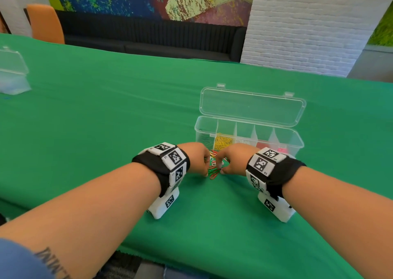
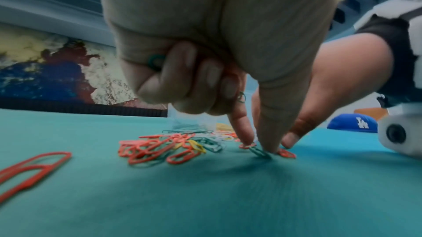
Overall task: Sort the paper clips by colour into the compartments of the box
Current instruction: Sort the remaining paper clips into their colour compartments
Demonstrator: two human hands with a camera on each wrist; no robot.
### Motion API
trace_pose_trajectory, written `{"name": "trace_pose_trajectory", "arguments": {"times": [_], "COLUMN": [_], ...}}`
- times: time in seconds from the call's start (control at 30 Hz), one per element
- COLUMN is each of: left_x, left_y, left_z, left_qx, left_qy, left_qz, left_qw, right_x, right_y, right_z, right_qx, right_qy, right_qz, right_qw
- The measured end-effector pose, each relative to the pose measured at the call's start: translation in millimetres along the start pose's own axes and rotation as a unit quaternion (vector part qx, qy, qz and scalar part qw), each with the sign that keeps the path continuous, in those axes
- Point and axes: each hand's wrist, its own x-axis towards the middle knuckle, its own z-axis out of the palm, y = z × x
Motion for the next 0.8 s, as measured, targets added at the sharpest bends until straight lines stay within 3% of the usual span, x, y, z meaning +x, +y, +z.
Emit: {"name": "trace_pose_trajectory", "arguments": {"times": [0.37,0.63,0.8], "left_x": [7,20,14], "left_y": [6,-1,-3], "left_z": [5,9,2], "left_qx": [0.029,0.048,-0.009], "left_qy": [-0.001,-0.041,-0.045], "left_qz": [-0.012,-0.025,-0.037], "left_qw": [1.0,0.998,0.998], "right_x": [0,-13,-21], "right_y": [0,19,21], "right_z": [1,3,-3], "right_qx": [-0.003,0.107,0.203], "right_qy": [-0.006,0.014,0.028], "right_qz": [0.004,0.065,0.11], "right_qw": [1.0,0.992,0.973]}}
